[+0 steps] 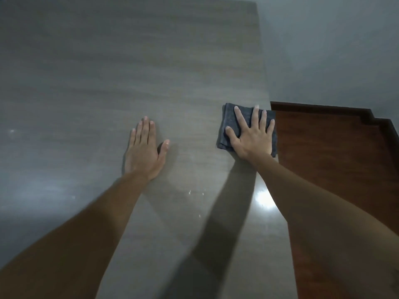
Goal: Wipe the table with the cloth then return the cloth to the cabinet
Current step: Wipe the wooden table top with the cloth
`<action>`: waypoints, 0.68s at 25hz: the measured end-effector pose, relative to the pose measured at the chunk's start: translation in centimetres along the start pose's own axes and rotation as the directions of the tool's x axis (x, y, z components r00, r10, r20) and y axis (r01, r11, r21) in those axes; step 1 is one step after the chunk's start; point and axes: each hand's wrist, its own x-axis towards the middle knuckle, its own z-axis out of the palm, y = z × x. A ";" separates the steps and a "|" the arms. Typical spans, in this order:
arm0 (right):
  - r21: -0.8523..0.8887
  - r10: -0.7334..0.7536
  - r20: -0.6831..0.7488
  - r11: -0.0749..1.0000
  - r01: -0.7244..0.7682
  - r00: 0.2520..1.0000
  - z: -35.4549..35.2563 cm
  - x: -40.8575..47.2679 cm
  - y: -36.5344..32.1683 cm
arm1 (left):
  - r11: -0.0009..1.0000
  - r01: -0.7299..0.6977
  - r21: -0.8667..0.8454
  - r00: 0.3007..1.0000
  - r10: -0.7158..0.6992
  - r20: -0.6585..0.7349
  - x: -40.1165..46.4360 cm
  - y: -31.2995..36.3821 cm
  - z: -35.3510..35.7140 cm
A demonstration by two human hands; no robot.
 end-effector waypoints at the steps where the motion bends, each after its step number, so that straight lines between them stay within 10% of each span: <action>1: -0.005 0.001 0.001 1.000 -0.001 1.000 -0.3 2.0 -0.5 | 1.000 -0.005 0.004 1.000 0.005 -0.007 1.7 -0.1 -0.1; 9: -0.027 -0.014 0.024 1.000 0.014 1.000 -1.4 12.0 -5.0 | 0.998 -0.021 0.052 0.999 0.022 -0.025 9.8 -0.3 0.0; 17: -0.005 -0.107 -0.024 0.994 0.107 0.994 0.3 3.3 -6.7 | 0.999 -0.045 0.031 0.999 0.045 0.001 5.4 -0.4 0.3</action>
